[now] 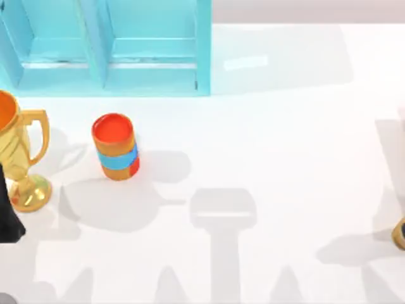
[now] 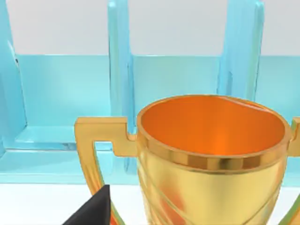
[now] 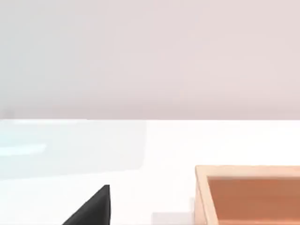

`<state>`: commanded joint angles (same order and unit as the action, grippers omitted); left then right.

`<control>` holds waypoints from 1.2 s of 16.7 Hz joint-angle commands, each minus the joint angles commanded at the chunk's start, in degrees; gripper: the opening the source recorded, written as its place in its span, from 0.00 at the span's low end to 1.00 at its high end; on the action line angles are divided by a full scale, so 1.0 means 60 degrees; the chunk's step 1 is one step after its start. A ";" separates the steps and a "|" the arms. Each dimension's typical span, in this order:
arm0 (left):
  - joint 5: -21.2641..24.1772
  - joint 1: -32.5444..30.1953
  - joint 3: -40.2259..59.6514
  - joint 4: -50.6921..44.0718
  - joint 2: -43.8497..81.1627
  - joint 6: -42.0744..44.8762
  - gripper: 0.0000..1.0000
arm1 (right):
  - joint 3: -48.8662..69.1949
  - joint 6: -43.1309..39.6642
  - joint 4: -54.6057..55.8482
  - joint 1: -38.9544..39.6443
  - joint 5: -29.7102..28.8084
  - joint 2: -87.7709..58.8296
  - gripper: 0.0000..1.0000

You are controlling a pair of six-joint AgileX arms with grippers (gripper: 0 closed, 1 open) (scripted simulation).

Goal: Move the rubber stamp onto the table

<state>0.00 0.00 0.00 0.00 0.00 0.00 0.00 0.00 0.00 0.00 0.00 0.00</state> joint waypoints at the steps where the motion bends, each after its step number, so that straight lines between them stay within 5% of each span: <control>1: 0.0000 0.0000 0.0000 0.0000 0.0000 0.0000 1.00 | 0.0000 0.0000 0.0000 0.0000 0.0000 0.0000 1.00; 8: 0.0000 0.0000 0.0000 0.0000 0.0000 0.0000 1.00 | 0.1701 -0.0621 -0.1558 -0.0645 0.0002 -0.2027 1.00; 20: 0.0000 0.0000 0.0000 0.0000 0.0000 0.0000 1.00 | 0.8992 -0.3359 -0.8315 -0.3417 -0.0011 -1.1169 1.00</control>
<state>0.00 0.00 0.00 0.00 0.00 0.00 53.95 -20.15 -49.89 -20.50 -0.06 -67.02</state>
